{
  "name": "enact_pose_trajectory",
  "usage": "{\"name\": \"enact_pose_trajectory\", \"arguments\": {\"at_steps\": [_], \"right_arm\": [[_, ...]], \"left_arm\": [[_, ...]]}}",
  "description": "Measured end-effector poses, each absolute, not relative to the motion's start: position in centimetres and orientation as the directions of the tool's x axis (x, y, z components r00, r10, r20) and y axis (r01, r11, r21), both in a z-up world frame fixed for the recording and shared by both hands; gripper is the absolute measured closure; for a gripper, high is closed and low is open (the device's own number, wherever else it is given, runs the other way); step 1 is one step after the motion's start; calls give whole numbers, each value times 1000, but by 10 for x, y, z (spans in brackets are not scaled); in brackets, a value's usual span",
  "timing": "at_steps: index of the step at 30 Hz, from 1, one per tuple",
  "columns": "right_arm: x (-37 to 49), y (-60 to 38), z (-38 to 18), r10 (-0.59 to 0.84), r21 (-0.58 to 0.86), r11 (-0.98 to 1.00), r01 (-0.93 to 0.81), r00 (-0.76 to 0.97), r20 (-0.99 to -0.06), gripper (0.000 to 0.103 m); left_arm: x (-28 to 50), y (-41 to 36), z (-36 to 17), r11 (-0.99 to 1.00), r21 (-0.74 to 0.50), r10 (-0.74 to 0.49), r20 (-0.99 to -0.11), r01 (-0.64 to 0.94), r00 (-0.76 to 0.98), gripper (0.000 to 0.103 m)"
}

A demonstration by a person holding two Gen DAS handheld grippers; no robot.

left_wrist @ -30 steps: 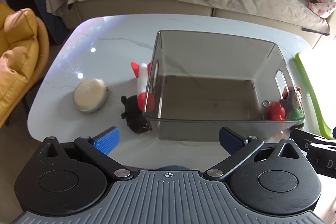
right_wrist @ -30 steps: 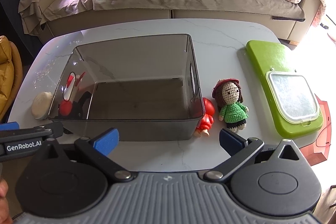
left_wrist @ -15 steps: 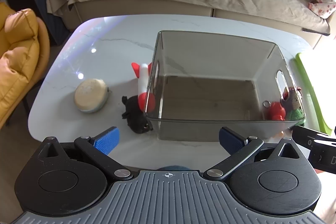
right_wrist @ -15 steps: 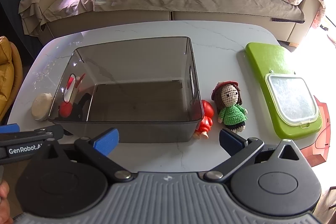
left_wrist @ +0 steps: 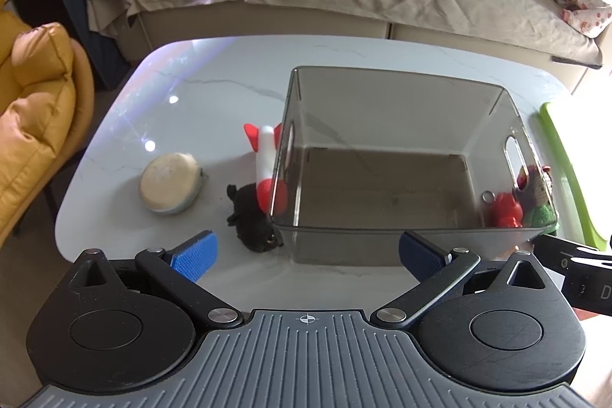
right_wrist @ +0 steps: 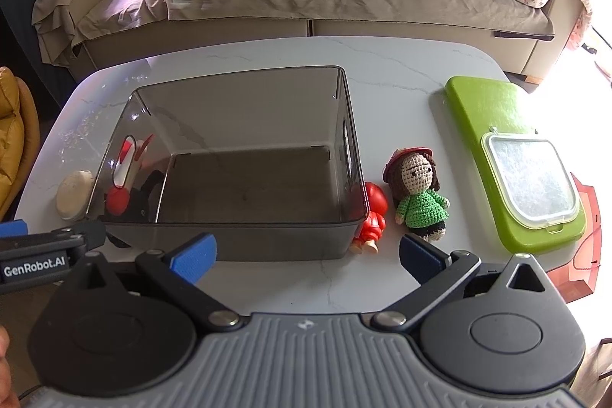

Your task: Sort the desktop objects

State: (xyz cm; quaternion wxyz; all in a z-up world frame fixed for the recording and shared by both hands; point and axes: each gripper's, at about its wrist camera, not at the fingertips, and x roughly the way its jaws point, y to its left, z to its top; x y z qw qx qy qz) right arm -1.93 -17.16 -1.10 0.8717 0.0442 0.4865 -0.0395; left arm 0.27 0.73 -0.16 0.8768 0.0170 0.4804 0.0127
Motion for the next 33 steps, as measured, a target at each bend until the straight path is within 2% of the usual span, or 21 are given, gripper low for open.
{"name": "enact_pose_trajectory", "arguments": {"at_steps": [20,23,27,31,33], "right_arm": [[-19,-173,-12,-33,29,993,112,516,-856,0],[-20,-179,-9,-20,45,993,110,530,-848,0],[-23,-201,-6,54,157,980,126,586,-808,0],[-30,-227,-7,133,286,951,116,685,-717,0],[-34,-233,-7,98,265,958,105,752,-652,0]], "left_arm": [[10,16,-3,1000,5,-1,-847,9,531,0],[10,28,-8,996,-87,-92,-839,35,537,0],[20,75,-25,958,-286,-251,-786,27,565,0],[41,155,-54,885,-465,-340,-691,-32,638,0],[54,202,-70,848,-528,-352,-637,-55,685,0]]}}
